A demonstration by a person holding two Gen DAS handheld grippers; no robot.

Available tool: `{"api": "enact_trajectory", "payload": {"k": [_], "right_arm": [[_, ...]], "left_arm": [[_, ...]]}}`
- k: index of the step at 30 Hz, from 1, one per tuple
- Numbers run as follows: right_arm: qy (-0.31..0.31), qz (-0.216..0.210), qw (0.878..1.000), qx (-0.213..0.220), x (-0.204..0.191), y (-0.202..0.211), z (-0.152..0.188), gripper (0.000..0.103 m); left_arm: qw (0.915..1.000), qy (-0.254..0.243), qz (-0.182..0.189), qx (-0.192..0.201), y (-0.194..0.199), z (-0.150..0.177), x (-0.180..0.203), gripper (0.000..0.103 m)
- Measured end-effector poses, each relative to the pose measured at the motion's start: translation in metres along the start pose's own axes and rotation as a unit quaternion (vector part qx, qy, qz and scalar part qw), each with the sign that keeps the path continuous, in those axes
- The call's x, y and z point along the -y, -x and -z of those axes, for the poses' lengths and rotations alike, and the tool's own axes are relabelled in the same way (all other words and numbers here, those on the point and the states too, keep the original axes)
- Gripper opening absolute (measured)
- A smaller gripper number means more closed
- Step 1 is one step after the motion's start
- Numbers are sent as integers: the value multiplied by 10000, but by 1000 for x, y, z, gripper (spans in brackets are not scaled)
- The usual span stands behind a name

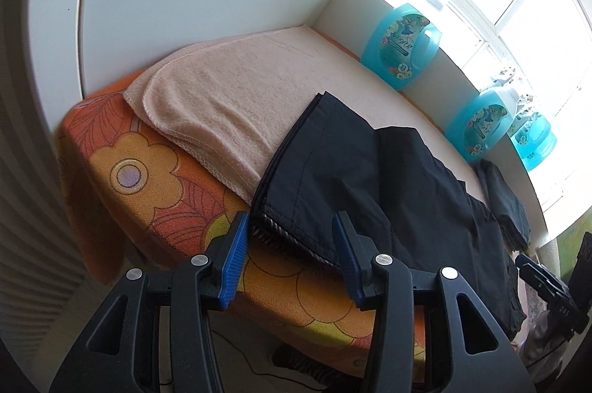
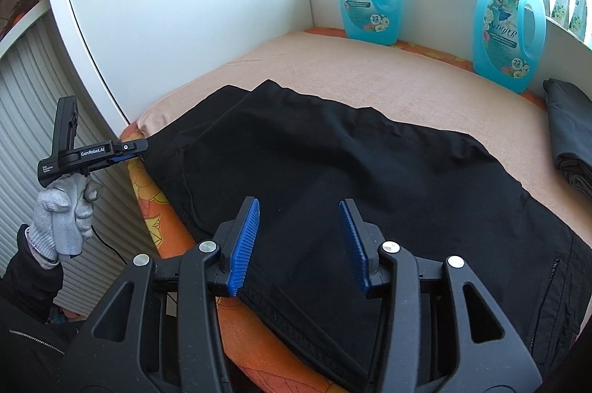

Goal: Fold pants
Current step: 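Move both open grippers to the waistband end of the folded pants, then close the left gripper on the waistband end while the right gripper grasps beside it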

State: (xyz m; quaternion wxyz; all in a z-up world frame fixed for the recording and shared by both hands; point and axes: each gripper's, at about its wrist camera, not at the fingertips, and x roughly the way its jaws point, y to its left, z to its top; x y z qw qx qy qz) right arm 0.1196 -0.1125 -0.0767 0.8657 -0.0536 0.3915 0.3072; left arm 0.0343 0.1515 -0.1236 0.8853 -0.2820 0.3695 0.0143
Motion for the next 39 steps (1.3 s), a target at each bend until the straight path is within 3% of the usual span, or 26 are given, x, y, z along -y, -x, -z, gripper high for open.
{"api": "enact_trajectory", "payload": {"k": [5,11,14,16,17,19,22,26,32,39], "right_arm": [[-169,-122,9998,61,-7,2,5,46],[-246,-236,9994,65,-16,-1,6,47],[-220,-245,9995,13,-21,-4,3,47],[-229,-307,9993,-22,-24,-7,-3,47],[-225,-326,9992,-41,-26,-9,-7,47],[-216,-366,9991,-59,-32,-15,-20,61],[-117,-511,9986,-109,-45,-29,-50,70],[-51,-881,9945,-561,-73,-71,-100,77],[-346,-1386,9760,-1644,-122,-157,-161,78],[-218,-763,9637,-2551,-159,-237,-167,78]], "left_arm": [[9995,-33,233,204,4,4,13,44],[9994,-74,27,327,-7,2,15,44],[9993,-60,34,369,-10,3,14,30],[9987,-132,-19,487,-10,4,15,13],[9985,-98,27,535,-9,4,14,13],[9979,10,169,618,-6,3,10,12],[9972,-81,316,679,-5,5,13,12],[9953,-320,399,819,-2,10,23,10],[9928,-587,472,927,0,14,32,10],[9896,-913,523,978,5,18,43,10]]}}
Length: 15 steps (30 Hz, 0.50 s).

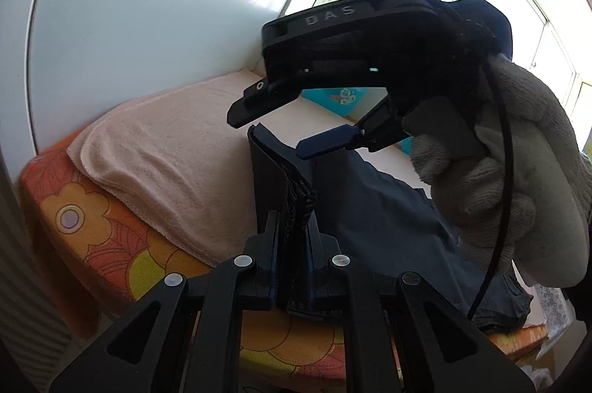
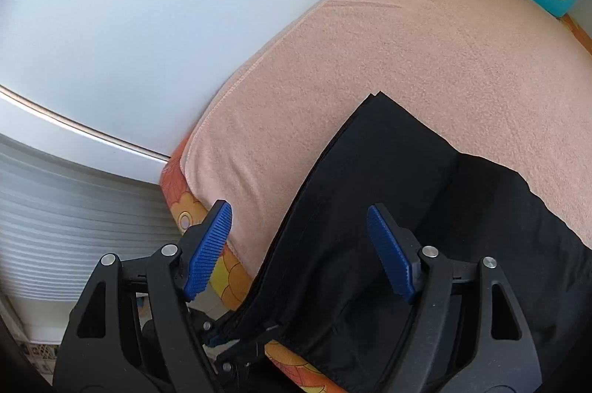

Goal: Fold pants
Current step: 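Close the left gripper on the waistband end while the right gripper grasps beside it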

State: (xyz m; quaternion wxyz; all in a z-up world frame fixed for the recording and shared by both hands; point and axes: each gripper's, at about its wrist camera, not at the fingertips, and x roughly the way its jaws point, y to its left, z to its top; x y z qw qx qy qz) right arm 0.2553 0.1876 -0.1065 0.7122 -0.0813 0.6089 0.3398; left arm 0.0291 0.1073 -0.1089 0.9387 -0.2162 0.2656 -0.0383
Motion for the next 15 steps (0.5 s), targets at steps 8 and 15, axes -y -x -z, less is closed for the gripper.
{"api": "enact_trajectory", "payload": {"k": [8,15], "right_arm": [[157,337,9986,-365,-1,-23,4,61],[-130,151,9997,-168,9,-28,19,9]], "left_arm": [[9997,-173,134,-70,-4,4,7,10],[9992,-285,-266,-123,-12,6,8,13]]}}
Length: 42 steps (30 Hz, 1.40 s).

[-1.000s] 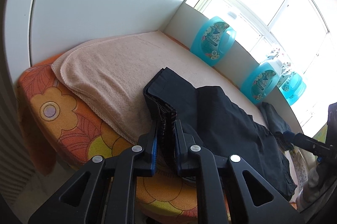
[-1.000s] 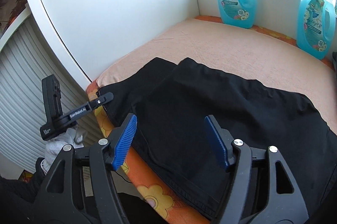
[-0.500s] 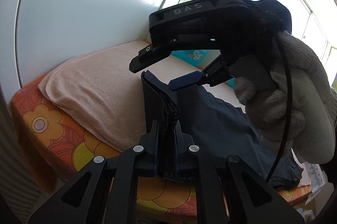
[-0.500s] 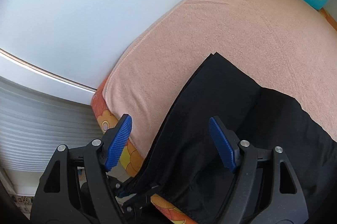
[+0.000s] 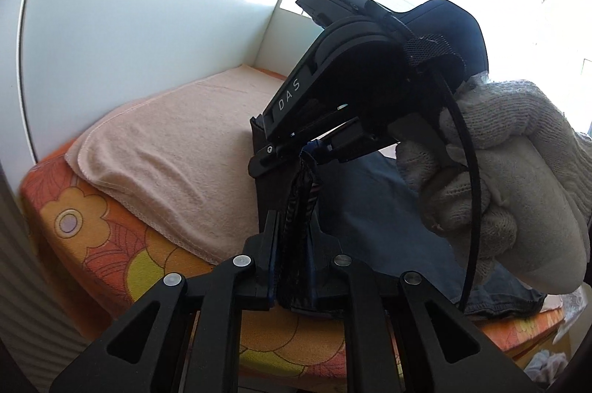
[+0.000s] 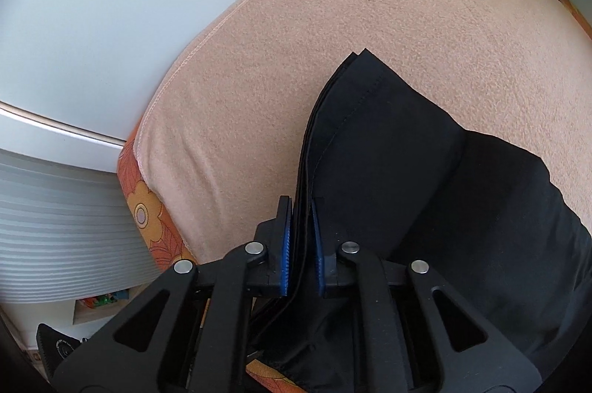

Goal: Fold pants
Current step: 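Close the left gripper on the waistband end while the right gripper grasps beside it, then lift the waistband end with both grippers and fold it over toward the hem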

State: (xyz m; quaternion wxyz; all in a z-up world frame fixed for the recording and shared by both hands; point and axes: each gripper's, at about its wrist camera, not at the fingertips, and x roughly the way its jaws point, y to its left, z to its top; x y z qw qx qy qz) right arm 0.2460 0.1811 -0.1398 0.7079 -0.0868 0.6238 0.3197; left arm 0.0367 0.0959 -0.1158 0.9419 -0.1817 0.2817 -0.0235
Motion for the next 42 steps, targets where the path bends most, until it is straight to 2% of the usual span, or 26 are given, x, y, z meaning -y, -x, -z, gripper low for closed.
{"api": "enact_trajectory", "payload": {"k": [4,5,6,7,10,12,16,22,28,34,35,36,37,39,42], "right_arm": [[-175,-209,9988,409,-3,8,8,7],[-240,-324,9979,501,-4,10,10,7],[-296,-441,9969,578,-6,13,12,6],[-326,-534,9957,681,-9,17,14,6],[-285,-821,9908,1037,-24,35,15,6],[-197,-944,9884,1176,-32,42,5,6],[-256,-953,9889,1107,-30,36,1,5],[-467,-1070,9883,978,-12,31,1,4],[-442,-1131,9864,1108,-6,41,6,4],[-363,-1058,9875,1114,0,50,7,5],[-393,-1006,9886,1052,3,50,6,7],[-422,-936,9898,984,7,52,5,18],[-433,-880,9907,948,9,53,4,41],[-328,-823,9915,950,12,55,2,60],[-191,-581,9930,1010,11,59,0,59]], "left_arm": [[9997,238,75,-51,-15,3,-7,15],[9995,292,127,-62,-15,2,-10,14],[9993,325,180,-51,-15,1,-12,6],[9992,349,209,-17,-11,-3,-16,6],[9980,470,316,282,12,-15,-21,6],[9975,407,330,473,25,-23,-20,6],[9988,170,237,403,19,-25,-12,6],[9989,366,214,209,-5,-21,-15,6],[9990,236,291,262,6,-17,-10,6],[9988,-129,371,285,-6,-22,8,6],[9987,-154,391,281,-7,-22,10,6],[9986,-181,417,268,-8,-22,14,6],[9985,-217,431,263,-8,-21,17,6],[9982,-307,455,245,-13,-20,25,6],[9977,-394,504,201,-16,-17,35,6]]}}
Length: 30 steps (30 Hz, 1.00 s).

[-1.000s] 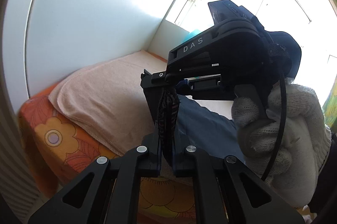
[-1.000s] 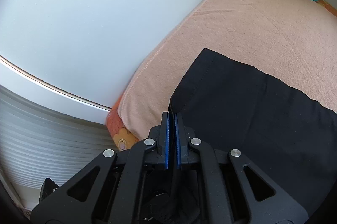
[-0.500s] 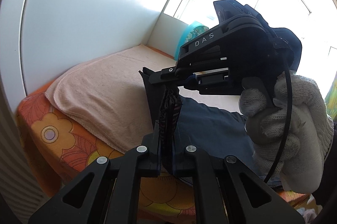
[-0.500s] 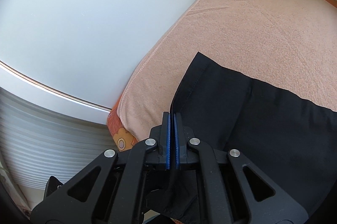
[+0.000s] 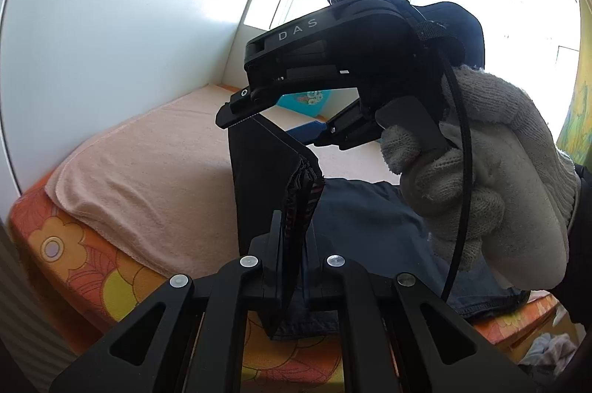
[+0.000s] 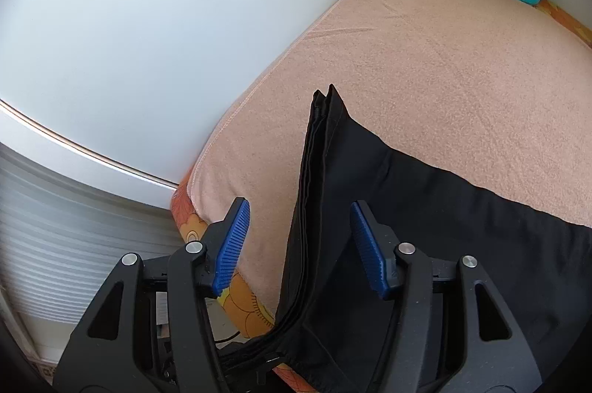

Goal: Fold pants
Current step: 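Lift the waistband end with both grippers and fold it over toward the hem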

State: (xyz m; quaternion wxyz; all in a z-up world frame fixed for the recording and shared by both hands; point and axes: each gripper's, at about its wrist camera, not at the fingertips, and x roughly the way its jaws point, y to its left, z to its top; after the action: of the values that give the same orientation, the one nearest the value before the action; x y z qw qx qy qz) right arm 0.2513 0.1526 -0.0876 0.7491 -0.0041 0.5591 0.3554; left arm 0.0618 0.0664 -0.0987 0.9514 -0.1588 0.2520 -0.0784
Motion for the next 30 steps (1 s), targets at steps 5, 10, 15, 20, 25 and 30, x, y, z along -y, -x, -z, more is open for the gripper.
{"api": "enact_trajectory", "payload": {"k": [5,10,15,20,25,30], "right_arm": [[-122,124,9998,-11,11,6,3,14],[-107,158,9995,239,24,29,12,6],[-160,239,9983,510,41,57,20,6],[-336,245,9964,738,66,92,35,5],[-461,358,9940,927,90,118,56,5],[-642,504,9910,1058,117,142,81,5]], "left_arm": [[9999,-89,63,-42,-6,1,10,6],[9996,-154,211,-65,-11,-4,24,6],[9983,-349,458,-106,-23,-12,46,6],[9954,-605,721,-183,-33,-13,73,6],[9913,-779,1017,-304,-52,-22,90,6],[9858,-942,1313,-451,-69,-24,115,6]]}}
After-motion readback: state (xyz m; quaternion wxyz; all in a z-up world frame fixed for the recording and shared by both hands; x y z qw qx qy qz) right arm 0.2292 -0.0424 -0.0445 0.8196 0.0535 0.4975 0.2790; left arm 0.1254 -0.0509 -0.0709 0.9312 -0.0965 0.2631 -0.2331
